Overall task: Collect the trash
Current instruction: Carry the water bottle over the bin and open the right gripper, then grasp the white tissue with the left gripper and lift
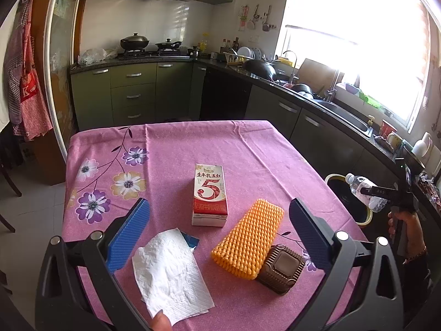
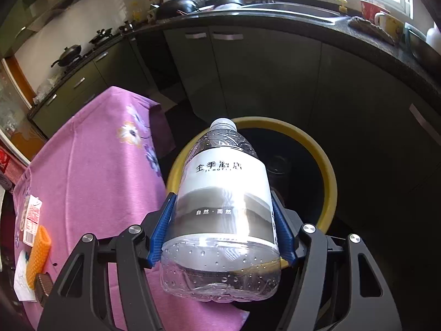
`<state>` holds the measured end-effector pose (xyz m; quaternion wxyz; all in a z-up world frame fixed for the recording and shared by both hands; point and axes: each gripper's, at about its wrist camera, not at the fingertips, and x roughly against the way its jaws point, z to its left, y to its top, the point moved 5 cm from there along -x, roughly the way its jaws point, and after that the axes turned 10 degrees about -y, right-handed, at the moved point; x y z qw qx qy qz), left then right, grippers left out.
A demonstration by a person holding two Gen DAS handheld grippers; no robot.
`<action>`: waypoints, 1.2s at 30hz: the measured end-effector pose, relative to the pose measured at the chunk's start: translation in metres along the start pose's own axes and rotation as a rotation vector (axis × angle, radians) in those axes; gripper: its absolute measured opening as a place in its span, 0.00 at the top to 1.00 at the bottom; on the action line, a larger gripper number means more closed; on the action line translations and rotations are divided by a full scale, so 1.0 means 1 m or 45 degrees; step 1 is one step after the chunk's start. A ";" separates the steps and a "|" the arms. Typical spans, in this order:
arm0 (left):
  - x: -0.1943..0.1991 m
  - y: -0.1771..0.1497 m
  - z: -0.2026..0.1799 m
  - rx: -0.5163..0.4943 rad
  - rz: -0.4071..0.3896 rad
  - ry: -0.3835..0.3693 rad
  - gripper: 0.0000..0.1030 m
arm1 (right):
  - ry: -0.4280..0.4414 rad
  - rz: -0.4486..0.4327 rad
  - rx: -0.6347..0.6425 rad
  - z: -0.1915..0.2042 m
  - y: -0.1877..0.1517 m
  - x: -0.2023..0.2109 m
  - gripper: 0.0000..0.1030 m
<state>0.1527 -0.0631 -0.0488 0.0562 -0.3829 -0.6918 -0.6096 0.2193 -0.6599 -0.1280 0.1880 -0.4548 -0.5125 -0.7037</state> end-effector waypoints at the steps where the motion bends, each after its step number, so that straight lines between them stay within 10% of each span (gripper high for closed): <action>1: -0.001 0.000 -0.002 0.001 0.002 0.004 0.07 | -0.011 0.014 -0.005 -0.006 0.000 -0.008 0.38; 11: 0.003 -0.003 -0.011 -0.011 0.010 0.058 0.07 | -0.142 0.041 -0.096 -0.046 0.014 -0.072 0.27; 36: -0.017 -0.059 0.044 0.170 0.234 0.242 0.07 | 0.196 -0.301 0.046 0.026 -0.038 0.082 0.16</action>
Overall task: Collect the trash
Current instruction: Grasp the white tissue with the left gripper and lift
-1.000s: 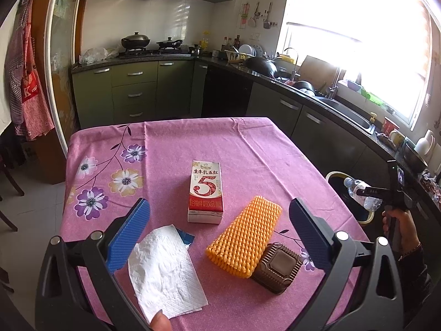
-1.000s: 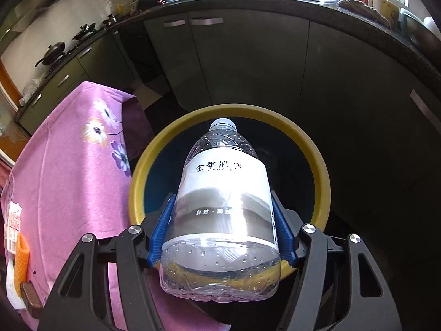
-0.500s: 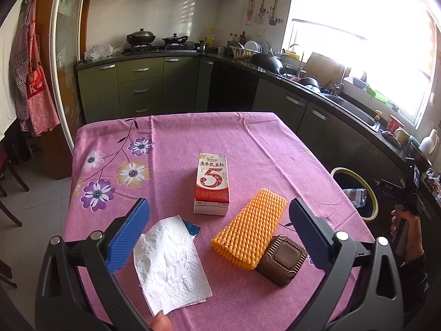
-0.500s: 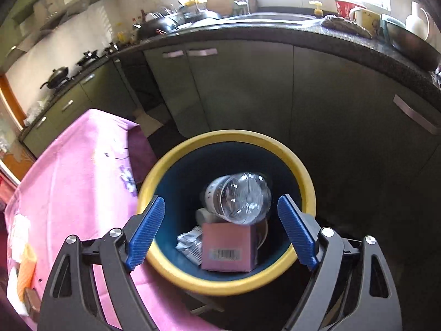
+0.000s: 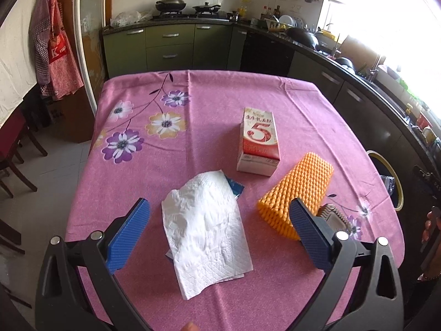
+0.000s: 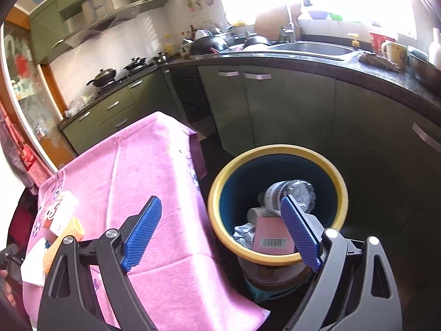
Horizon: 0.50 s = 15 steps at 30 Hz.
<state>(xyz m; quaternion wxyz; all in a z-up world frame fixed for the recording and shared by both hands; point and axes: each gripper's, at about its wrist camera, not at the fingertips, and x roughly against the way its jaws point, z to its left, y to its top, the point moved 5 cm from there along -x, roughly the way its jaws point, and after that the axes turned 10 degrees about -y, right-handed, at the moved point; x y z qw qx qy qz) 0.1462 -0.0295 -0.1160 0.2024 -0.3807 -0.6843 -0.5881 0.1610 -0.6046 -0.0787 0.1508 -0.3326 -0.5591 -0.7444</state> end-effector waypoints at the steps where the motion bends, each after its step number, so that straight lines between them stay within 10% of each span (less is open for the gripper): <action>1: -0.005 -0.003 0.001 -0.001 0.015 0.007 0.07 | 0.009 -0.002 0.009 0.004 -0.002 0.002 0.15; 15: -0.018 -0.027 0.026 0.085 0.105 0.078 0.07 | 0.068 0.038 0.012 0.006 -0.012 -0.007 0.15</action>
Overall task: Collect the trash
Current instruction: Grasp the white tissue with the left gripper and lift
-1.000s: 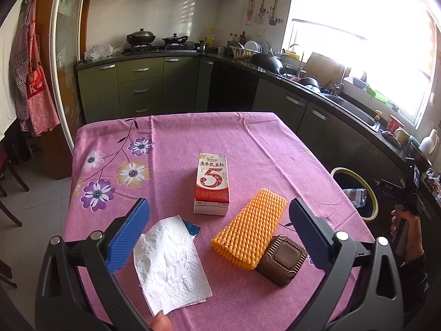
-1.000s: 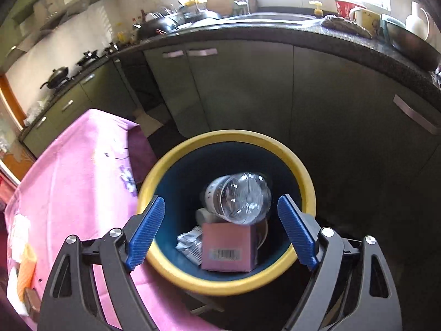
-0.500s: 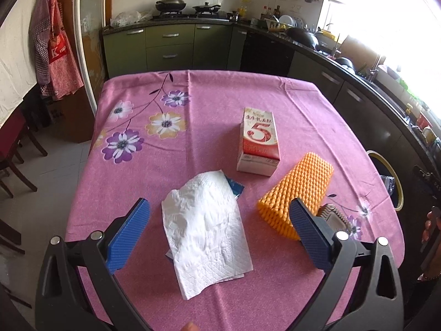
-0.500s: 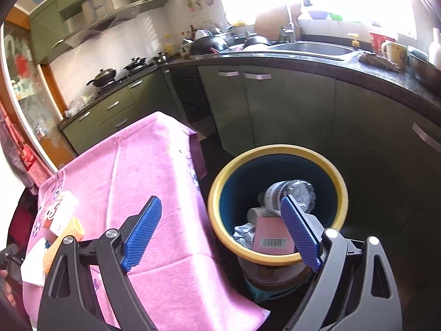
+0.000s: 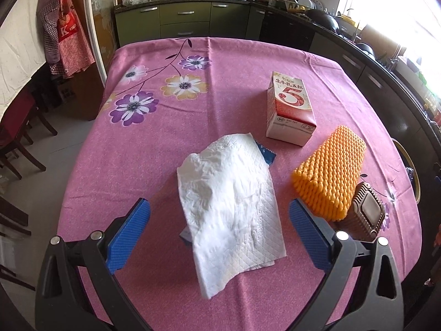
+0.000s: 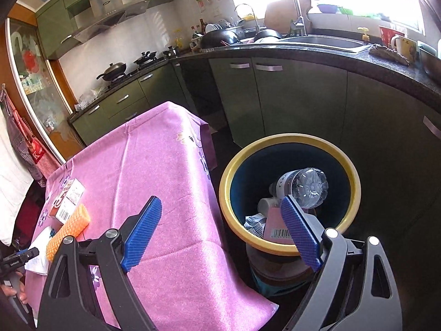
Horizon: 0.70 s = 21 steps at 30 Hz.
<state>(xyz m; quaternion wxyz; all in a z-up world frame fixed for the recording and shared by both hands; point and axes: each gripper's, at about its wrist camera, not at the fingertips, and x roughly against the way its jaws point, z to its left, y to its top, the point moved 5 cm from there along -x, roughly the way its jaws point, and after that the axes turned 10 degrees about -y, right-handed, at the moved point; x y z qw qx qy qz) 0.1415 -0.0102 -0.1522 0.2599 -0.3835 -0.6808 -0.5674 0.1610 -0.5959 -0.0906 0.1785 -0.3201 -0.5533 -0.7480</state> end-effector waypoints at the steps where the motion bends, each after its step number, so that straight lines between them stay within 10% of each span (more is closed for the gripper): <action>1: 0.003 -0.002 0.001 0.009 -0.002 -0.002 0.07 | 0.004 0.003 -0.002 -0.001 0.000 -0.001 0.15; 8: 0.010 -0.011 -0.001 0.003 0.019 -0.022 0.15 | 0.029 0.025 0.003 0.003 -0.004 -0.007 0.15; 13: 0.004 -0.018 -0.002 0.010 0.075 -0.049 0.51 | 0.040 0.032 0.001 0.004 -0.005 -0.008 0.15; 21: 0.008 -0.026 -0.003 0.000 0.102 -0.070 0.84 | 0.043 0.029 0.004 0.003 -0.005 -0.006 0.15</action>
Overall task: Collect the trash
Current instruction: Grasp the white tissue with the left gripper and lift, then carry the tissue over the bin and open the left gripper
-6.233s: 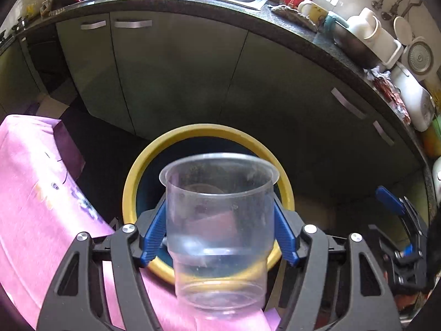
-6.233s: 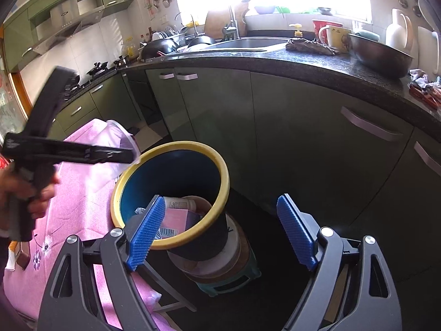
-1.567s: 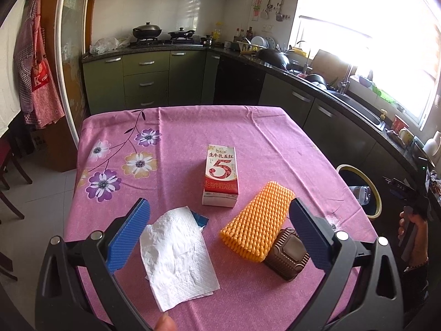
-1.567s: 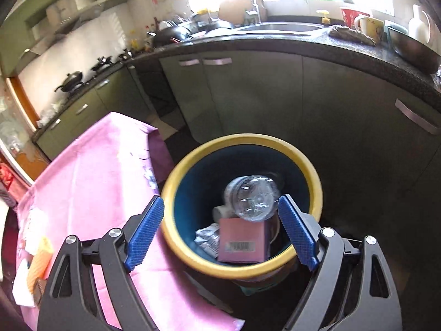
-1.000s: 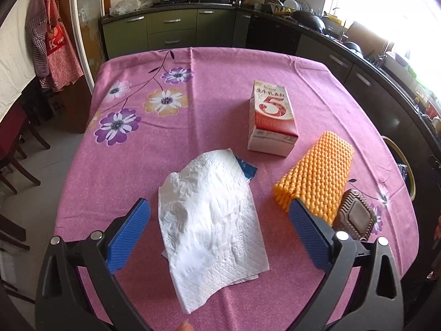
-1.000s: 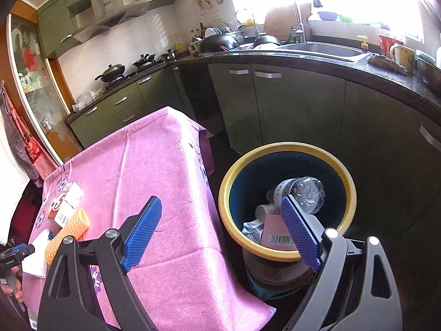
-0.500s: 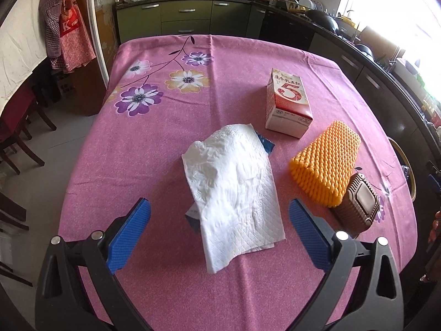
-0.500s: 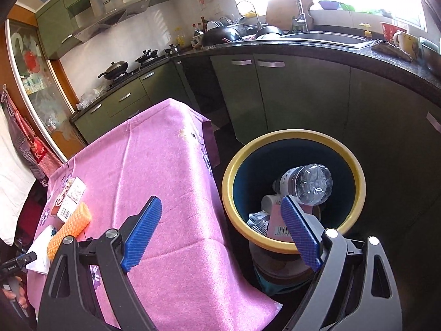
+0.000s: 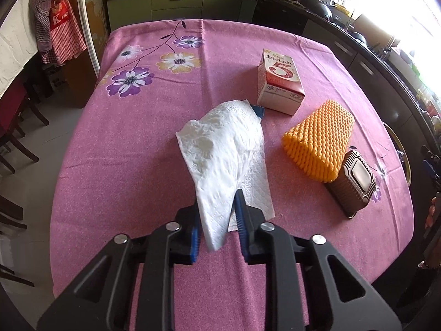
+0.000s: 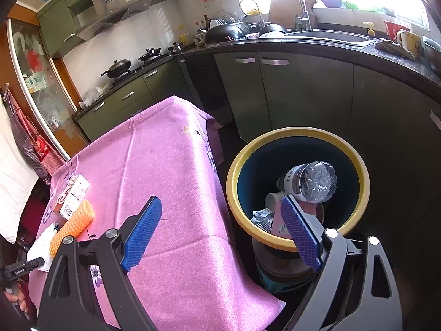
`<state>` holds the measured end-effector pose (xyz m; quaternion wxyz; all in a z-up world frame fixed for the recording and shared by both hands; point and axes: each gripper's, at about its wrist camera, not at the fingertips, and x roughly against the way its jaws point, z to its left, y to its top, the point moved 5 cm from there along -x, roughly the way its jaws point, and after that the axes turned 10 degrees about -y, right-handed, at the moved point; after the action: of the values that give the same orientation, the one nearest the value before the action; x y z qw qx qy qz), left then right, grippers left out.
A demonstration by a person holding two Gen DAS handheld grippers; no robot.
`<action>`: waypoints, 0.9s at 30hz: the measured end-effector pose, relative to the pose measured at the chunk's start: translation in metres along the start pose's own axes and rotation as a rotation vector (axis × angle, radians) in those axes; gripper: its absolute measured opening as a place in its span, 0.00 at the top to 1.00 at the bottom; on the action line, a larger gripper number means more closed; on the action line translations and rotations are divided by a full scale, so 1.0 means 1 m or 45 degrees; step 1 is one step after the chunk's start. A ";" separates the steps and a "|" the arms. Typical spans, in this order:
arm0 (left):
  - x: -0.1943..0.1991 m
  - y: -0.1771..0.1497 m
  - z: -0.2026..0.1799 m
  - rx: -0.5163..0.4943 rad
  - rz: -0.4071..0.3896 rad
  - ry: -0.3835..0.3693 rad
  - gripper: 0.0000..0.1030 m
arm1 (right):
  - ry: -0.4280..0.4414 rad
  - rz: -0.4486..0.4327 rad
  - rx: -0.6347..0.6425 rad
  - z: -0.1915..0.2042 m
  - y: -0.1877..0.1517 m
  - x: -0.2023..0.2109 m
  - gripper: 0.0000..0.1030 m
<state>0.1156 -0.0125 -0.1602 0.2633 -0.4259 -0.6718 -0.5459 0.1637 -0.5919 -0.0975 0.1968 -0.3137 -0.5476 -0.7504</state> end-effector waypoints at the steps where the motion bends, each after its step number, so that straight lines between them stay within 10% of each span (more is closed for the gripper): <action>1: 0.003 0.000 0.000 0.000 -0.007 -0.003 0.89 | 0.002 0.002 0.000 0.000 0.000 0.000 0.15; 27: 0.043 -0.006 -0.008 -0.046 -0.057 -0.053 0.76 | 0.038 0.018 0.014 0.003 -0.003 0.000 0.15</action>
<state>0.0880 -0.0084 -0.1266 0.2291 -0.4269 -0.6765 -0.5547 0.1629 -0.5882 -0.0994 0.2117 -0.3053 -0.5465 -0.7505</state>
